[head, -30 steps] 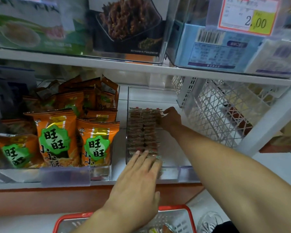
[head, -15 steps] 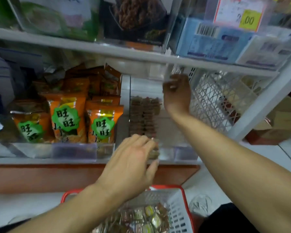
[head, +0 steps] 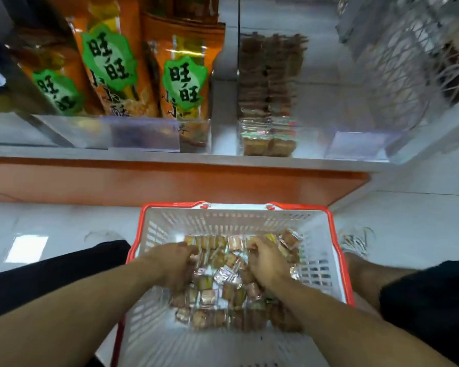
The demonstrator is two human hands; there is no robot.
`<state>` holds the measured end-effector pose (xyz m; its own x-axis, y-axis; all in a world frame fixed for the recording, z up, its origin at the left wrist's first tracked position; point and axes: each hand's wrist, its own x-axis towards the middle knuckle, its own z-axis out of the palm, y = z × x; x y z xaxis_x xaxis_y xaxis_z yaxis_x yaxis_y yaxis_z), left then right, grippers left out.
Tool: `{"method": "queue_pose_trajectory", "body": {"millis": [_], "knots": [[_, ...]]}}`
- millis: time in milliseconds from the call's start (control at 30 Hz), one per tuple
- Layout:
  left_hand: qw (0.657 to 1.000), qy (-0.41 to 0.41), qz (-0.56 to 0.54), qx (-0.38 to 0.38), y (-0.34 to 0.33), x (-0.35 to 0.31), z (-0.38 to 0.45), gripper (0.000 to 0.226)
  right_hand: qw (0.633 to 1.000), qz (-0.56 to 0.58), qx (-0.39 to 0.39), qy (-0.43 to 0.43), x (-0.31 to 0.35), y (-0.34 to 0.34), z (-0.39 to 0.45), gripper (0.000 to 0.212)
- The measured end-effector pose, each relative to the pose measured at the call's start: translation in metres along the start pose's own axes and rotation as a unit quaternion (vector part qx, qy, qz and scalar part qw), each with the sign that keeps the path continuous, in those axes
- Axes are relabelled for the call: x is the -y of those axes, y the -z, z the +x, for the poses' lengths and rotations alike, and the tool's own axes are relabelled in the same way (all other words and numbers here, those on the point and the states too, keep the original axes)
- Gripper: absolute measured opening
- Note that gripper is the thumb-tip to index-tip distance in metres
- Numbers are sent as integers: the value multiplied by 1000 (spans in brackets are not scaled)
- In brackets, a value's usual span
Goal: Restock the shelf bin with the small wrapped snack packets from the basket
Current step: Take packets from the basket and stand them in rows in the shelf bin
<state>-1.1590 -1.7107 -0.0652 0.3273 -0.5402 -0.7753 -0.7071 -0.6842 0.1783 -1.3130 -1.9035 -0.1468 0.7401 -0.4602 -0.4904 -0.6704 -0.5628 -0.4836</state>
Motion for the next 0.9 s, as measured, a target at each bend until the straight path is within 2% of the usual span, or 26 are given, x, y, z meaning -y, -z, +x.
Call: {"method": "queue_pose_trajectory", "body": {"millis": [67,167,267,367,500,567,667,733,833,900], "knots": [[999,22,-32,2,-20,12,16,51,996,-90,16,-16,-28,-9,11,50],[994,50,-88,-35,-35,15,44,73,981,-167,6,99,-26,-14,32,58],[980,71,-166,-79,-46,10,77,87,965,-191,66,170,-11,-26,52,67],[966,91,-223,-98,-62,4,103,94,961,-196,124,149,-4,-44,56,83],[960,96,-241,-102,-78,-4,118,96,979,-152,104,89,-1,-66,52,92],[956,91,-265,-88,-81,-8,122,100,981,-157,95,55,4,-72,53,88],[955,64,-281,-76,-88,-18,125,103,981,-162,100,38,7,-74,54,65],[942,55,-320,-80,-96,-27,127,105,978,-171,110,37,6,-75,55,70],[926,65,-354,-110,-105,-33,127,94,980,-161,111,49,4,-81,57,85],[918,61,-367,-138,-107,-32,127,81,984,-130,108,56,2,-81,57,87]]}}
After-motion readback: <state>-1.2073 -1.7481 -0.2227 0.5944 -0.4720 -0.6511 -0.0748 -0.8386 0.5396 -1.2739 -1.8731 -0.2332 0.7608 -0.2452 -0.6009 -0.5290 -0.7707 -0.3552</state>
